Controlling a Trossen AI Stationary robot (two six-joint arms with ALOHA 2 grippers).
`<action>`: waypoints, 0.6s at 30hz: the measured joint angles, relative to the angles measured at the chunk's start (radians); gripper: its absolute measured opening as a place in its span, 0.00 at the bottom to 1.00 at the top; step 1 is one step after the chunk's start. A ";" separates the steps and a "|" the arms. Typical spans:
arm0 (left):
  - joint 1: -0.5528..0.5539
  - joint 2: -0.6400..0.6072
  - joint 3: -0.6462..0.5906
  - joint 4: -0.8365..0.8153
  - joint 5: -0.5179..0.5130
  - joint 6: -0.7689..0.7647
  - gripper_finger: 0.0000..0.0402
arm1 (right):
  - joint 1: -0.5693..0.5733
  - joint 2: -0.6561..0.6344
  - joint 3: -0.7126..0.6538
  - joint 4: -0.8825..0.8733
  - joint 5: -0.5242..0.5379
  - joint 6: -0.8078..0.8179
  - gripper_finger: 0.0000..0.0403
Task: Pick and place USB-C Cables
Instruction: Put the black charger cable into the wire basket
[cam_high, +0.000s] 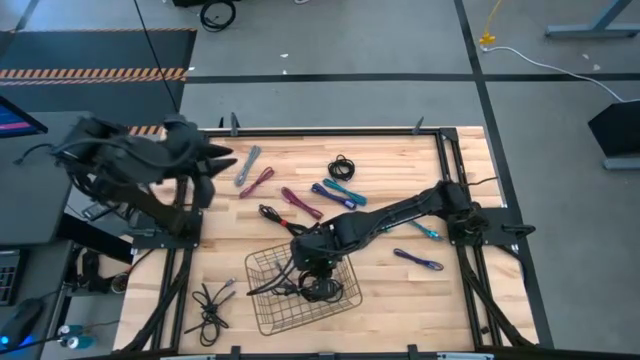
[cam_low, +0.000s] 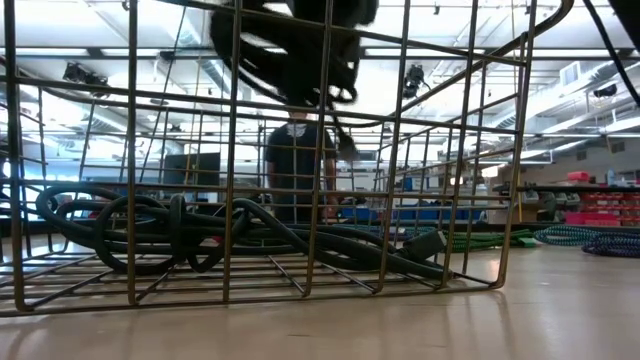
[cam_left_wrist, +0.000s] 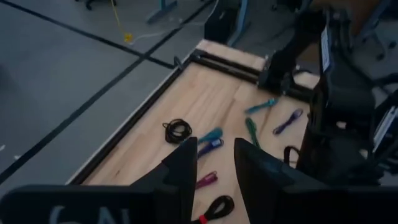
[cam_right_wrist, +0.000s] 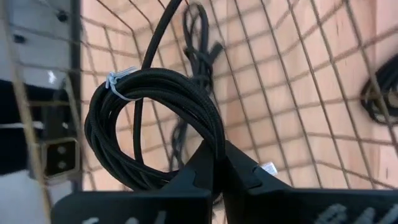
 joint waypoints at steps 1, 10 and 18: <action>0.000 -0.010 0.000 0.004 -0.010 0.002 0.28 | 0.000 0.006 -0.002 0.000 0.000 -0.006 0.03; 0.000 -0.025 0.000 0.009 -0.032 0.041 0.28 | -0.020 0.052 -0.008 -0.033 0.003 -0.031 0.03; 0.000 -0.024 0.000 0.007 -0.033 0.041 0.28 | -0.019 0.134 -0.006 -0.064 -0.023 -0.056 0.03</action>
